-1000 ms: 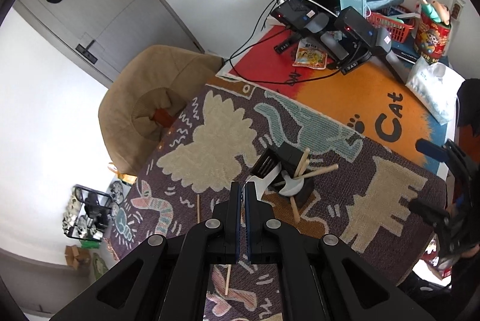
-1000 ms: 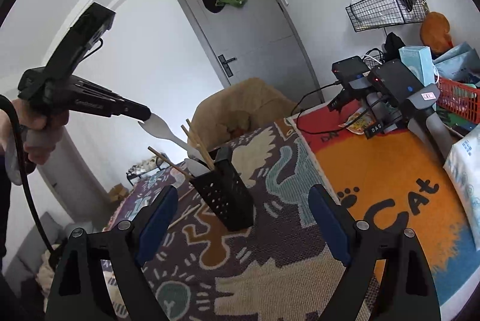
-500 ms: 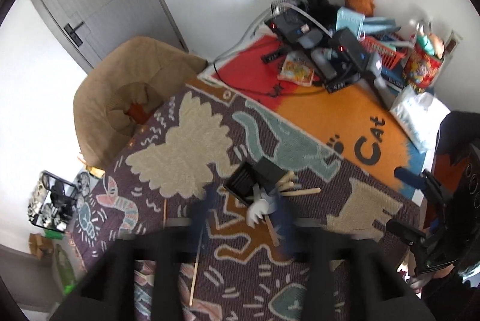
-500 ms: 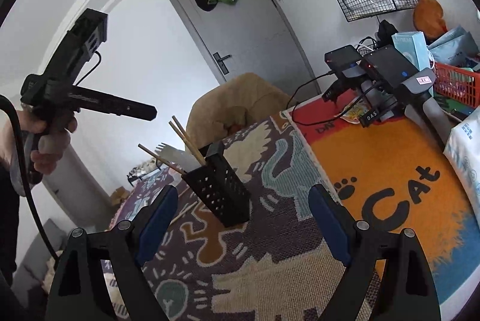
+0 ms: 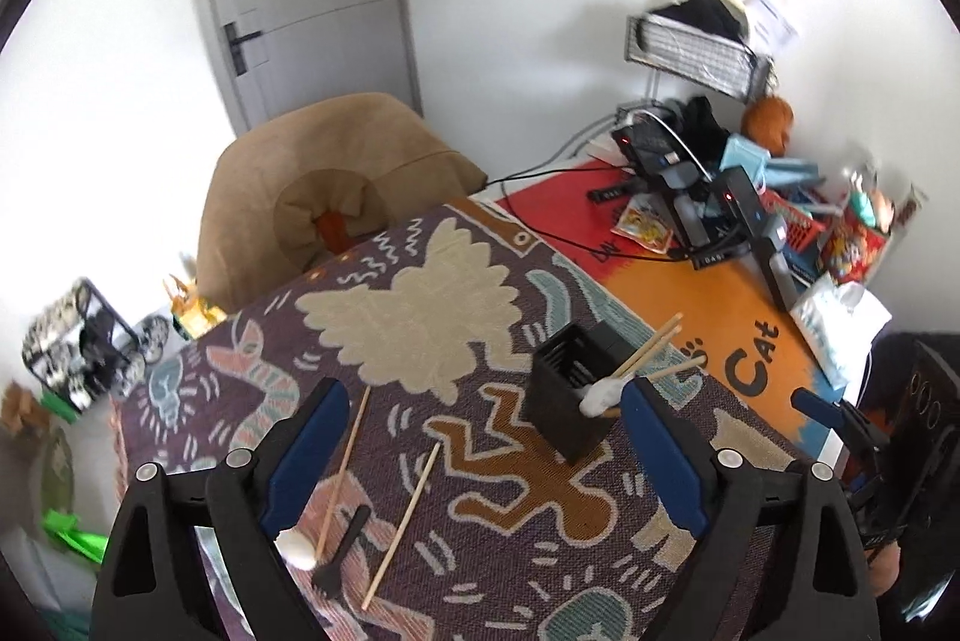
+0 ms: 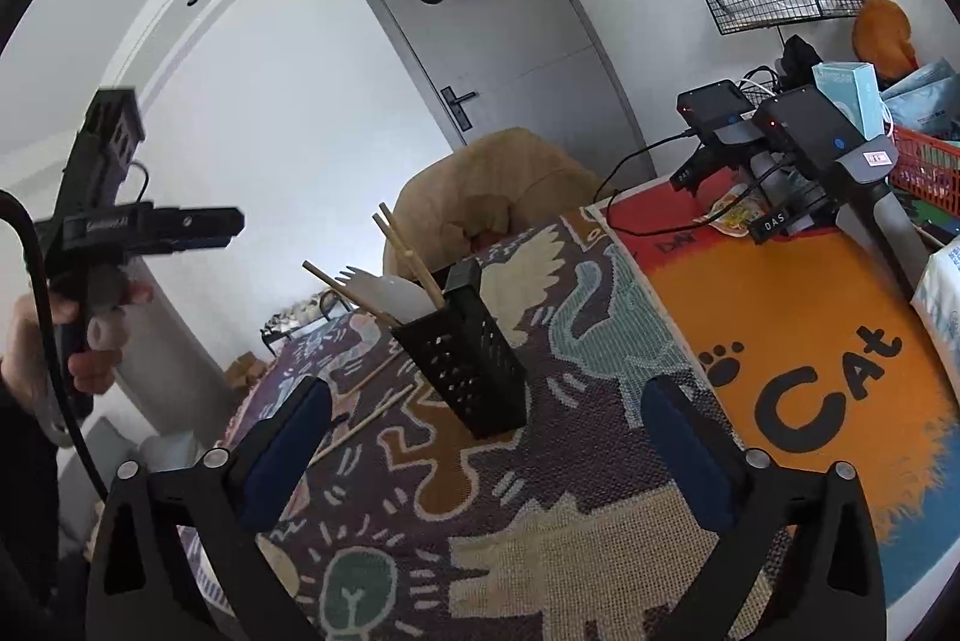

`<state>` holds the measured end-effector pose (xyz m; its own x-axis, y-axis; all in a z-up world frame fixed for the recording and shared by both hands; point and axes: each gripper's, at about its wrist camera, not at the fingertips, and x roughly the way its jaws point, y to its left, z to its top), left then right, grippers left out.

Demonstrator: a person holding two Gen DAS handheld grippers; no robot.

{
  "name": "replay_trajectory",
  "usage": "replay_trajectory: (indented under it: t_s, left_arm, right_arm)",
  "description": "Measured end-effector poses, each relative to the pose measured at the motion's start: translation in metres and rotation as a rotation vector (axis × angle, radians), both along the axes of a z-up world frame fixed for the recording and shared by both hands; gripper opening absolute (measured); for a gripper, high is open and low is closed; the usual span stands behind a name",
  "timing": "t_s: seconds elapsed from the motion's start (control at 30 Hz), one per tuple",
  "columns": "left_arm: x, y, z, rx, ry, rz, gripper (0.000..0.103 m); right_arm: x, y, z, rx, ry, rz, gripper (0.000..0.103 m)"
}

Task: Organize utensils
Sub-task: 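Move both tools back over the remaining utensils on the blanket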

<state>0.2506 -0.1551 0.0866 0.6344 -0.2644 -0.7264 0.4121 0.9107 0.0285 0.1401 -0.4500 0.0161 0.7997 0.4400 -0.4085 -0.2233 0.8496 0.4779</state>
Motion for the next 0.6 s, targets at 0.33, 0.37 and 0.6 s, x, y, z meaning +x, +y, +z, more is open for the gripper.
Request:
replay_trajectory:
  t_s: [0.33, 0.37, 0.6]
  left_arm:
    - [-0.041, 0.054, -0.011, -0.088, -0.062, 0.074, 0.098]
    - [-0.045, 0.059, -0.013, -0.100, -0.063, 0.081, 0.098]
    - [-0.073, 0.091, -0.038, -0.172, -0.083, 0.145, 0.102]
  right_arm:
    - [0.002, 0.019, 0.010, -0.029, 0.006, 0.008, 0.103]
    - [0.002, 0.021, 0.011, -0.035, 0.005, 0.012, 0.103]
    - [0.002, 0.042, 0.014, -0.087, 0.008, 0.036, 0.103]
